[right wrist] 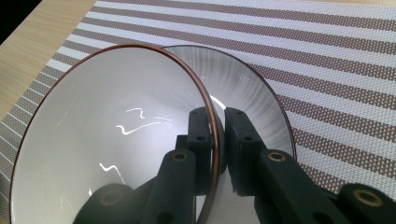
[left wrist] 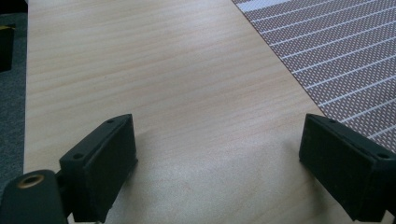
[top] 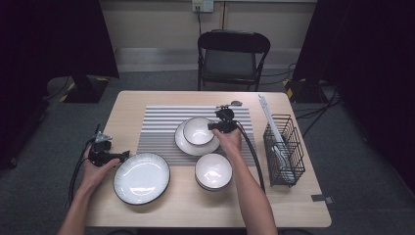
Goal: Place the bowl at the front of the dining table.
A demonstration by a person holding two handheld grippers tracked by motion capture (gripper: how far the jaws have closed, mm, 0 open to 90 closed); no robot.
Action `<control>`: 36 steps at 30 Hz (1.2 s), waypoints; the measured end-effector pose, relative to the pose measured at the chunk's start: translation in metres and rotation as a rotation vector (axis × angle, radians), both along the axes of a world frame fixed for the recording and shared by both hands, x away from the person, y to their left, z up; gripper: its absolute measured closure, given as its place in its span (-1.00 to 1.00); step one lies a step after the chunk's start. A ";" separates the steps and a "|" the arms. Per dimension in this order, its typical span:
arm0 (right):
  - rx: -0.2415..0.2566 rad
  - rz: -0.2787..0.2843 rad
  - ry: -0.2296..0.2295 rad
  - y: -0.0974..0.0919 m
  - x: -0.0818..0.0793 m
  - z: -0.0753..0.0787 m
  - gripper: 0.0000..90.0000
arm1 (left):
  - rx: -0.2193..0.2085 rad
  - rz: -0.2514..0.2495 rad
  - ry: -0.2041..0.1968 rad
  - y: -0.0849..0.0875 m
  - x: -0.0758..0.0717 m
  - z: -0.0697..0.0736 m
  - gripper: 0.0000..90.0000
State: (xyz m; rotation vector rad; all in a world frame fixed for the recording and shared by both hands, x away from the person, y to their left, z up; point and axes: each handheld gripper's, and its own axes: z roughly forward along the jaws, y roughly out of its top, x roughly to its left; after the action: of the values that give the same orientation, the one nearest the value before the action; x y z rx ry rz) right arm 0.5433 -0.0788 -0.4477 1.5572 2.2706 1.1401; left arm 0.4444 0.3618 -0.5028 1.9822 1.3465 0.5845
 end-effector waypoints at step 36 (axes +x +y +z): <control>-0.025 0.002 -0.023 0.002 0.003 -0.001 0.61 | 0.000 -0.002 0.000 0.000 0.000 0.000 -0.77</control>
State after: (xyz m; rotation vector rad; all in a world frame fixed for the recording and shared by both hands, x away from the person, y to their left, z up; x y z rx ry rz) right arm 0.5459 -0.0772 -0.4492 1.5256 2.2638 1.1203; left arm 0.4445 0.3619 -0.5028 1.9832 1.3444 0.5830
